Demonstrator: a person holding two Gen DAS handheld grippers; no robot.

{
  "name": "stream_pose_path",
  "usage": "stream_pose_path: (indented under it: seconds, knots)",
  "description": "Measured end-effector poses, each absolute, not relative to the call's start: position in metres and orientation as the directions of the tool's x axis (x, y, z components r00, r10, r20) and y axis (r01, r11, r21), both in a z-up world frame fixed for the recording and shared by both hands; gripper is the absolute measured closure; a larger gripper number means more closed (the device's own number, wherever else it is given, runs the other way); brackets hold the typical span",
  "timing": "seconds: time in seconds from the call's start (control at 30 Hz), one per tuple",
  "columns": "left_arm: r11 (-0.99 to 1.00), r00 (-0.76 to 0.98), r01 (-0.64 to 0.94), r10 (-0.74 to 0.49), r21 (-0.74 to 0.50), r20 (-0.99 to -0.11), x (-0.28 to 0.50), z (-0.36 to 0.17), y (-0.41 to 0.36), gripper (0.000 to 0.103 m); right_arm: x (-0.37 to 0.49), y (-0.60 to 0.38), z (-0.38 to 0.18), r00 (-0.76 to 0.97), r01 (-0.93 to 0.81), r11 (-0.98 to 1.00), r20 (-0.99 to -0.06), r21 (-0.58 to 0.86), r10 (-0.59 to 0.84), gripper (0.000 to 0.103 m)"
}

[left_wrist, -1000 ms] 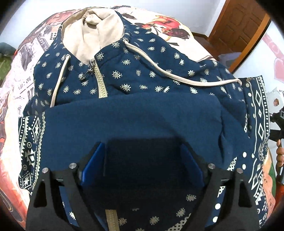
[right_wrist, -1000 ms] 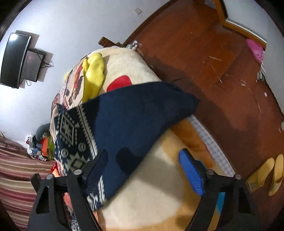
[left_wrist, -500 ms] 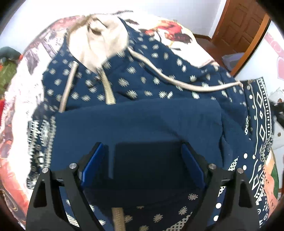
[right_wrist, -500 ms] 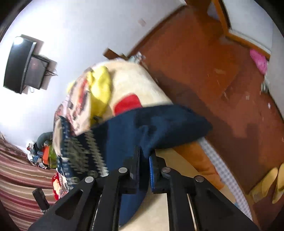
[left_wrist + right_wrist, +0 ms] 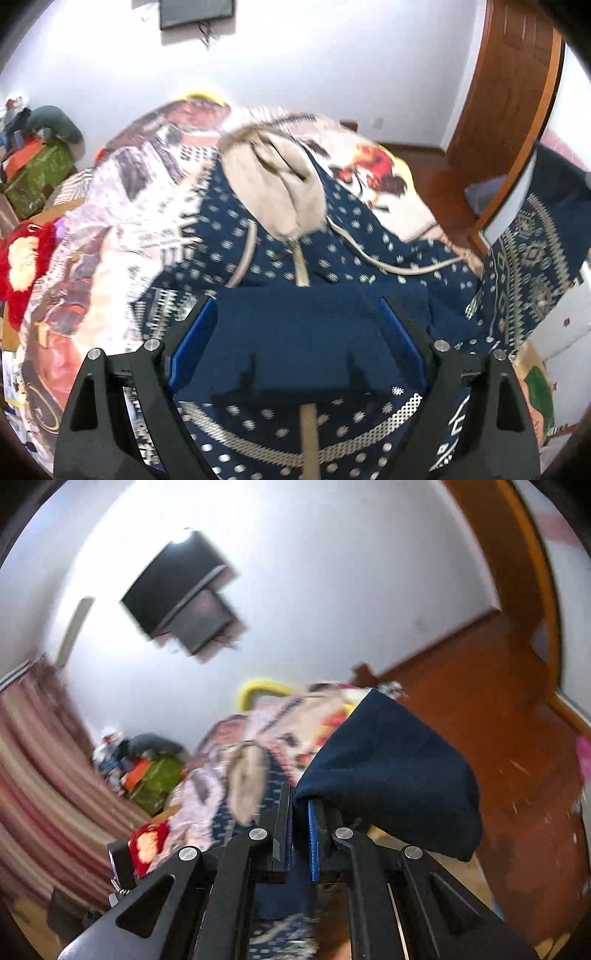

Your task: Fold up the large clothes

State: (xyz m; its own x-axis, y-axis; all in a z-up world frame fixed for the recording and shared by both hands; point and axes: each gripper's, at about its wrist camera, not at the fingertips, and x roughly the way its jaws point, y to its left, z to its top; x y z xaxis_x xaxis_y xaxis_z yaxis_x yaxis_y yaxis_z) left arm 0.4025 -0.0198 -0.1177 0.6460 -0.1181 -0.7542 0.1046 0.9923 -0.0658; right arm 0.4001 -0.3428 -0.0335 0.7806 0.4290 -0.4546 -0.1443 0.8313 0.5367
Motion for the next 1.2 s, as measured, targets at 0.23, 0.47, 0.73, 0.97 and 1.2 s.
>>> stream_pose_path:
  seconds: [0.23,0.47,0.73,0.97,1.2]
  knots:
    - [0.997,0.699,0.055,-0.072,-0.047,-0.712,0.371,-0.101,0.034,0.015,0.424,-0.216,-0.058,0.662,-0.265,0.836,-0.54,0.48,0.52,0.098]
    - [1.0,0.695,-0.003,0.013,0.015,-0.719,0.345,-0.121,0.084,0.015,0.446,-0.13,-0.153,0.447,-0.241,0.855,-0.729,0.46,0.518,0.098]
    - [0.999,0.654,-0.048,0.037,0.008,-0.755,0.337,-0.148,0.115,0.015,0.446,-0.105,-0.216,0.295,-0.207,0.909,-0.863,0.361,0.41,0.097]
    - [0.999,0.659,-0.037,0.02,-0.005,-0.752,0.338,-0.14,0.103,0.015,0.435,-0.104,-0.218,0.256,-0.273,0.927,-0.91,0.256,0.327,0.089]
    - [0.998,0.689,0.049,-0.003,0.043,-0.724,0.341,-0.114,0.057,0.015,0.4,-0.125,-0.163,0.398,-0.355,0.909,-0.844,0.218,0.358,0.046]
